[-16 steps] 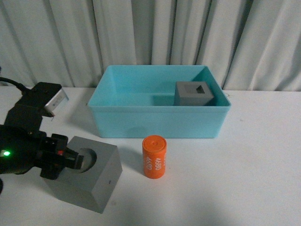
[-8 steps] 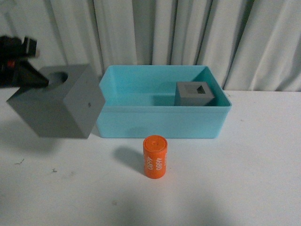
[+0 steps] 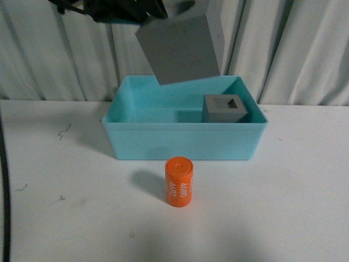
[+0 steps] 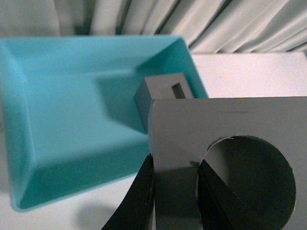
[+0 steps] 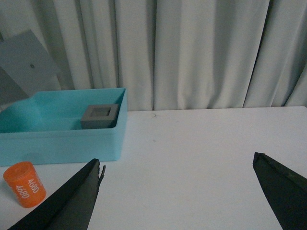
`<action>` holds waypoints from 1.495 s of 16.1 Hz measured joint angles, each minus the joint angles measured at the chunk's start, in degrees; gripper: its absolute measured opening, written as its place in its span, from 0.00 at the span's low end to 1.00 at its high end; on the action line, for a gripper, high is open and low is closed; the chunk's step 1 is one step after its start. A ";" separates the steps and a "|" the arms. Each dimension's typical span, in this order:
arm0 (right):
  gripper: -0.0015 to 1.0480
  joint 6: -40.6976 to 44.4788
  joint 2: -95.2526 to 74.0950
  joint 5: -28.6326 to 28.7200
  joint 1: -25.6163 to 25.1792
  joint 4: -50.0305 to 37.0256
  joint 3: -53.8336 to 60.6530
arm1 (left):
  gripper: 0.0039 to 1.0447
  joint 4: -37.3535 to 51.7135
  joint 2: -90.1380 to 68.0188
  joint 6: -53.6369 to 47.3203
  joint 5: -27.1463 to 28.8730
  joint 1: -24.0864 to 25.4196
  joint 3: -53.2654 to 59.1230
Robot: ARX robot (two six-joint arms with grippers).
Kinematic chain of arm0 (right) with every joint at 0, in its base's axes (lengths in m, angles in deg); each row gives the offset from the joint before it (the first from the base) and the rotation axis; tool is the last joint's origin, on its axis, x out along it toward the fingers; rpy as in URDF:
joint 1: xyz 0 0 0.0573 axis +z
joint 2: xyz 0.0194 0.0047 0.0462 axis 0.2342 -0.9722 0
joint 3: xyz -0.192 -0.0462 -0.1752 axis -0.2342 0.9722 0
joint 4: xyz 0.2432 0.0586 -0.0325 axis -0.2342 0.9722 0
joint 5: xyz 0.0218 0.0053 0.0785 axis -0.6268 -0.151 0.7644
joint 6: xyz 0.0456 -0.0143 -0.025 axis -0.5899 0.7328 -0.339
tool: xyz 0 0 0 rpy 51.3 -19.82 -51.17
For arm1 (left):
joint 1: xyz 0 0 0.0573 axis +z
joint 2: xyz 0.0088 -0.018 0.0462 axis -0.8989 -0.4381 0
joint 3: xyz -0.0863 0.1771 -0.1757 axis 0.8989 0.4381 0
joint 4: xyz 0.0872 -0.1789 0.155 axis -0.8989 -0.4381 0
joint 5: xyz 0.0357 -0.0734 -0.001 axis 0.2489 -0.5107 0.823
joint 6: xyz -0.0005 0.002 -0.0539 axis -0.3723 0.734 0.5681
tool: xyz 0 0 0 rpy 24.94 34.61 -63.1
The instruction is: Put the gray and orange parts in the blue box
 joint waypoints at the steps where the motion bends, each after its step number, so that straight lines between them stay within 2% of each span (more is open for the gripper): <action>1: 0.94 0.00 0.00 0.00 0.00 0.00 0.00 | 0.19 -0.92 -3.76 0.20 1.16 -0.81 -2.80; 4: 0.94 0.00 0.00 0.00 0.00 0.00 0.00 | 0.19 -2.51 -14.10 -0.92 4.83 -1.14 -13.40; 8: 0.94 0.00 0.00 0.02 0.00 0.00 0.00 | 0.19 -1.42 -20.98 -4.15 7.65 0.98 -23.58; 13: 0.94 0.00 0.00 0.02 0.00 0.02 0.00 | 0.19 3.17 -23.71 -9.53 10.38 4.92 -18.58; 24: 0.94 0.00 0.00 0.00 0.00 0.00 0.00 | 0.19 6.47 -26.23 -11.45 12.90 5.49 -15.91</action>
